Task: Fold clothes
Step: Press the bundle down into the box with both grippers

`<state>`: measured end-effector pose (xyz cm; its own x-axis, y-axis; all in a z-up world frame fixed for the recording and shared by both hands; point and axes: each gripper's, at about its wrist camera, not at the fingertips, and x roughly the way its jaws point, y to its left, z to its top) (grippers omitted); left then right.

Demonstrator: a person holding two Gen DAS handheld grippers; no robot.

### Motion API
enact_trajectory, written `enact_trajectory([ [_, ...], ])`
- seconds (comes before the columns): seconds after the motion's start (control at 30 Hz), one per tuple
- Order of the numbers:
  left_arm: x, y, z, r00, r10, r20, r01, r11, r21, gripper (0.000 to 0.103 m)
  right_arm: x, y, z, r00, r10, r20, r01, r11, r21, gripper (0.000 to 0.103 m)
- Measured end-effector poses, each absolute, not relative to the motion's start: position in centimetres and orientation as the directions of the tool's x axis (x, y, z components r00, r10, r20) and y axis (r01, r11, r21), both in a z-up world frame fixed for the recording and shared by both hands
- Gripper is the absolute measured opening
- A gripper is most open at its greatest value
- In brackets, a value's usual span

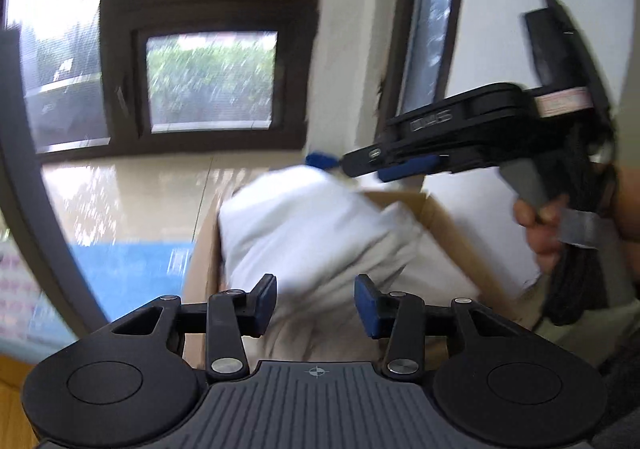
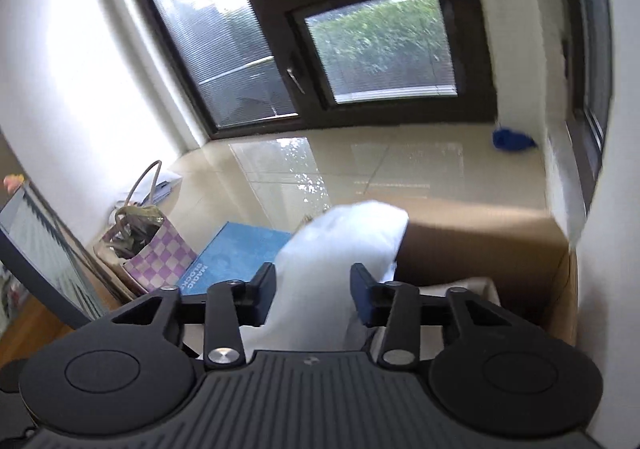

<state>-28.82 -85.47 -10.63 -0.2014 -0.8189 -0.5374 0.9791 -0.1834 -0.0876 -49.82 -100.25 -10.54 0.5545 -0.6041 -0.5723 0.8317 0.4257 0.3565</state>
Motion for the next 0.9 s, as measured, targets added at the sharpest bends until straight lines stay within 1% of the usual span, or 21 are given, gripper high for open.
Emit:
enact_trajectory([
  [0.03, -28.8, -85.7, -10.4, -0.206, -0.824, -0.528, 0.978, -0.185, -0.093, 0.046, -49.6, -100.7, -10.1, 0.566, -0.589, -0.576, 0.823, 0.451, 0.346, 0.035],
  [0.1, -28.8, -86.2, -10.3, -0.201, -0.827, -0.525, 0.98, -0.176, -0.098, 0.046, -48.7, -101.6, -9.9, 0.591, -0.542, -0.598, 0.799, 0.496, 0.34, 0.021],
  [0.17, -28.7, -86.7, -10.5, -0.192, -0.816, -0.545, 0.981, -0.163, -0.102, 0.046, -47.9, -101.9, -10.2, 0.605, -0.497, -0.622, 0.779, 0.529, 0.336, 0.016],
  [0.3, -28.0, -87.9, -11.7, -0.223, -0.772, -0.596, 0.974, -0.16, -0.158, 0.045, -47.7, -100.7, -10.9, 0.616, -0.451, -0.646, 0.76, 0.555, 0.338, 0.015],
  [0.4, -28.1, -88.3, -12.8, -0.242, -0.735, -0.633, 0.97, -0.17, -0.173, 0.045, -47.9, -99.5, -11.6, 0.62, -0.424, -0.66, 0.751, 0.565, 0.343, 0.015],
  [0.5, -28.4, -88.5, -14.2, -0.244, -0.699, -0.672, 0.97, -0.172, -0.173, 0.046, -48.6, -98.8, -13.1, 0.616, -0.4, -0.679, 0.756, 0.543, 0.366, 0.015],
  [0.67, -29.4, -88.9, -15.9, -0.237, -0.663, -0.71, 0.97, -0.205, -0.132, 0.046, -49.4, -98.1, -16.4, 0.607, -0.394, -0.69, 0.771, 0.502, 0.391, 0.015],
  [0.77, -29.4, -89.5, -16.9, -0.235, -0.632, -0.738, 0.97, -0.198, -0.139, 0.046, -49.7, -98.0, -18.1, 0.606, -0.397, -0.69, 0.779, 0.474, 0.411, 0.012],
  [0.83, -29.0, -90.0, -17.5, -0.24, -0.612, -0.753, 0.97, -0.187, -0.157, 0.046, -49.9, -98.0, -19.3, 0.605, -0.399, -0.689, 0.783, 0.455, 0.424, 0.007],
  [0.9, -28.8, -90.2, -17.9, -0.239, -0.602, -0.762, 0.97, -0.189, -0.155, 0.046, -50.1, -97.9, -20.3, 0.604, -0.402, -0.688, 0.787, 0.438, 0.435, 0.006],
])
